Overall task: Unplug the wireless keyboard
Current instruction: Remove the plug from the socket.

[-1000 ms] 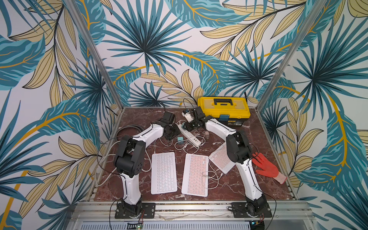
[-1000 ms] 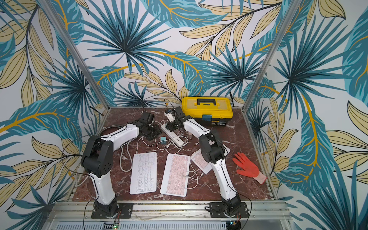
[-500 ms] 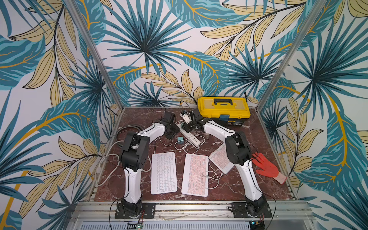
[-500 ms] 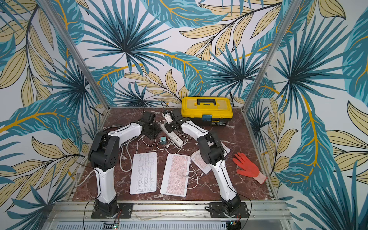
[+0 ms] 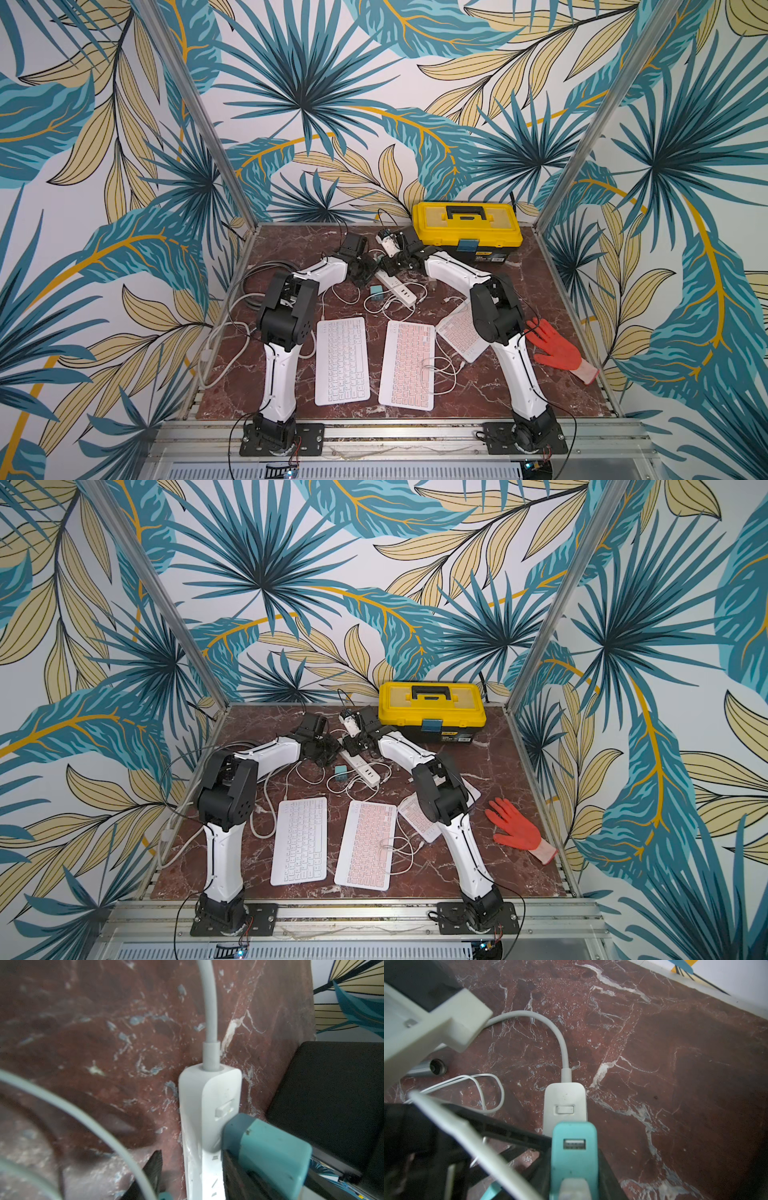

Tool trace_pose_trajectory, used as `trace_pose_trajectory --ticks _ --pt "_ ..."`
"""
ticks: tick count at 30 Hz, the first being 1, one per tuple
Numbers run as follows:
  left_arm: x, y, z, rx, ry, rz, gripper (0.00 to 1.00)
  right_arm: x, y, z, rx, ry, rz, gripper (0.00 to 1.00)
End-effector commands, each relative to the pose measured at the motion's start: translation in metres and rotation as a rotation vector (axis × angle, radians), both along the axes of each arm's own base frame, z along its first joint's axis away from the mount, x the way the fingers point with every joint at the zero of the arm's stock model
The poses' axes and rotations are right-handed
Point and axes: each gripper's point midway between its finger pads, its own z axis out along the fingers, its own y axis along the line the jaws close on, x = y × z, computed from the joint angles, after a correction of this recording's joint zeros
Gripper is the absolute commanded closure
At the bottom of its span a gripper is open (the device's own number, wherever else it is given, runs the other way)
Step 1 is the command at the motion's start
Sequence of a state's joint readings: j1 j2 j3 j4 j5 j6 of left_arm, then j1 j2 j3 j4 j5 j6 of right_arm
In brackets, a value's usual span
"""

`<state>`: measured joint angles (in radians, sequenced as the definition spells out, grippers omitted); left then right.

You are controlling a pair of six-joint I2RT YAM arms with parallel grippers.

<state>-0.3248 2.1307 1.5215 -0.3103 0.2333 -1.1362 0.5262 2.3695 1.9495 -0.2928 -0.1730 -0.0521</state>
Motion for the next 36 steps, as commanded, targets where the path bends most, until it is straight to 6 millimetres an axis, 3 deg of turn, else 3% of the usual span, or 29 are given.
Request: trace_pose_trajectory --ticks 1,6,13,19,31,36 --pt "0.008 -0.001 -0.006 -0.020 -0.004 0.004 0.51 0.003 0.016 0.029 0.098 -0.022 0.010 0.78" --pt "-0.001 0.003 -0.023 -0.015 0.042 0.021 0.62 0.002 0.016 0.024 0.102 -0.002 0.004 0.78" --pt "-0.015 0.007 -0.042 -0.011 0.098 0.034 0.65 0.002 0.017 0.025 0.083 -0.017 0.013 0.79" --pt "-0.022 0.008 -0.052 -0.011 0.127 0.033 0.70 -0.007 0.029 0.032 -0.023 -0.178 0.088 0.79" --pt "-0.040 0.013 -0.071 0.005 0.180 0.027 0.74 0.025 0.000 0.030 0.244 0.167 -0.126 0.79" --pt "-0.039 0.010 -0.074 -0.001 0.183 0.016 0.74 0.015 0.009 0.031 0.128 0.093 -0.063 0.80"
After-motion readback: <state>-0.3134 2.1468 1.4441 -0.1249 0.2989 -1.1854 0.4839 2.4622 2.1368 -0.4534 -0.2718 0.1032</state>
